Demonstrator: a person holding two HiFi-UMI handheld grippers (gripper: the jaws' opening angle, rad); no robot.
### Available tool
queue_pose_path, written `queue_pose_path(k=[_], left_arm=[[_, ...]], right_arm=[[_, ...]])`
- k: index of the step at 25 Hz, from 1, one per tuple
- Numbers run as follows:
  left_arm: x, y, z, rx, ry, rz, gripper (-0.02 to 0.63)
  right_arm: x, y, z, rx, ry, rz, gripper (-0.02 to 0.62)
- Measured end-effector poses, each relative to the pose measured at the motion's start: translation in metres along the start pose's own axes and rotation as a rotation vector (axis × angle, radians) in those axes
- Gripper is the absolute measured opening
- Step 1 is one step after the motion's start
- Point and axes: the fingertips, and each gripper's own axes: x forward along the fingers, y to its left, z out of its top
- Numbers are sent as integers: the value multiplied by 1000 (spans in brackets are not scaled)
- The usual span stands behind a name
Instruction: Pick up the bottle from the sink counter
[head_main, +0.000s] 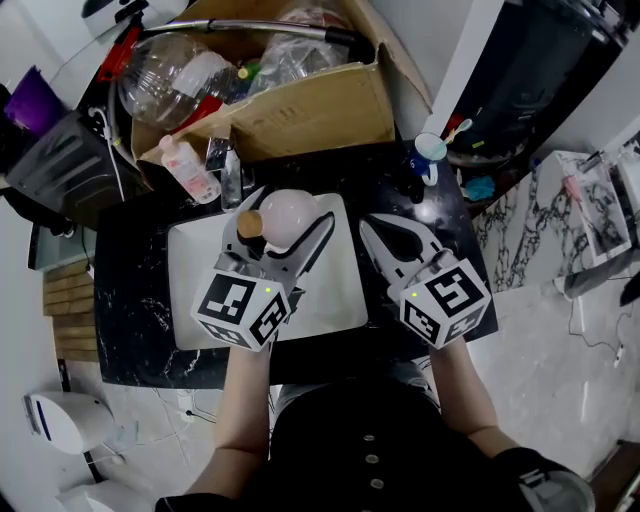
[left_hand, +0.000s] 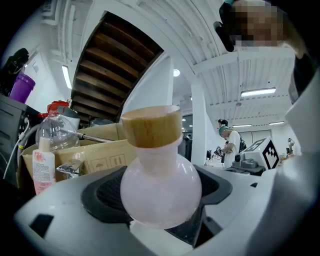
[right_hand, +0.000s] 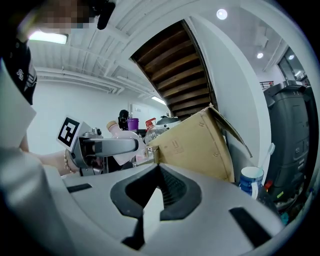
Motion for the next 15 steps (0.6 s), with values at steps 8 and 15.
queue_pose_path(k=[8,15], left_arm=[[-22,-11,6,3,-34,9,396],[-33,-17,-1,21,-12,-5,396]], right_arm=[[-7,13,8,-14,-24,21,3],[-6,25,10,-47,-18,58,3]])
